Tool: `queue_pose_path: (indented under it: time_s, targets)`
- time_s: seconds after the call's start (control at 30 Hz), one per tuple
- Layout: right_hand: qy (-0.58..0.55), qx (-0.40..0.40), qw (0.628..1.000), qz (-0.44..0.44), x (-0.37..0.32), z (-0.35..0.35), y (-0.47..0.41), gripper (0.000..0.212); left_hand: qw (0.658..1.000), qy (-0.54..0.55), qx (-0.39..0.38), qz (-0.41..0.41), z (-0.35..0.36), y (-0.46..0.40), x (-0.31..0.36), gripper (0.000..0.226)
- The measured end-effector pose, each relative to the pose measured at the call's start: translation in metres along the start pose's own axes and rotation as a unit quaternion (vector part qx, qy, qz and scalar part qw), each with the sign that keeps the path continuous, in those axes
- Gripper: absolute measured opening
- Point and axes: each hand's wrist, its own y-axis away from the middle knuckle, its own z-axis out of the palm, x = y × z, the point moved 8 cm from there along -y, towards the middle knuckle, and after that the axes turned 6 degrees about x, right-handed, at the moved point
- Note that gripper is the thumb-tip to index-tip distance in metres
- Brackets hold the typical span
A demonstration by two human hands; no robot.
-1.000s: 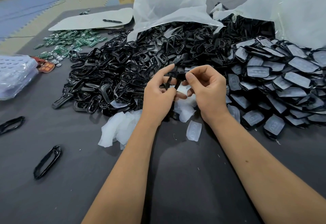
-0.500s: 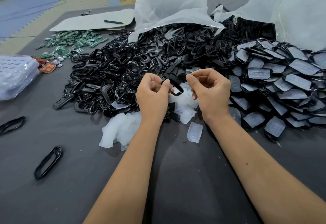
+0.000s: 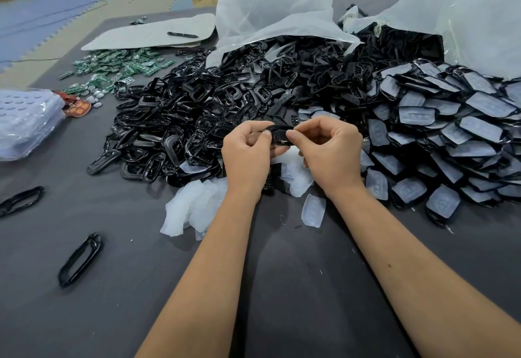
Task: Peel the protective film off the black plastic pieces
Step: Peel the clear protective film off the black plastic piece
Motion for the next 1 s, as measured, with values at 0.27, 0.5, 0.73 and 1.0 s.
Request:
queue_pose_path:
  time_s: [0.27,0.5,0.73,1.0]
  targets:
    - [0.060,0.015,0.998,-0.019,-0.005,0.000,0.001,0.011,0.999,0.007,-0.036,0.019,0.005,0.003,0.003,0.010]
    - [0.055,0.022,0.998,0.004,-0.003,-0.002,0.000,0.026,0.998,0.044,-0.047,0.019,0.004,0.003,0.008,0.017]
    - [0.051,0.003,0.999,0.007,-0.004,0.000,0.001,0.016,0.997,0.037,-0.050,0.044,0.004,0.002,0.011,0.015]
    - [0.194,-0.109,0.968,-0.119,-0.018,0.021,0.006,0.027,0.978,0.048,0.189,0.069,-0.037,-0.003,0.011,0.018]
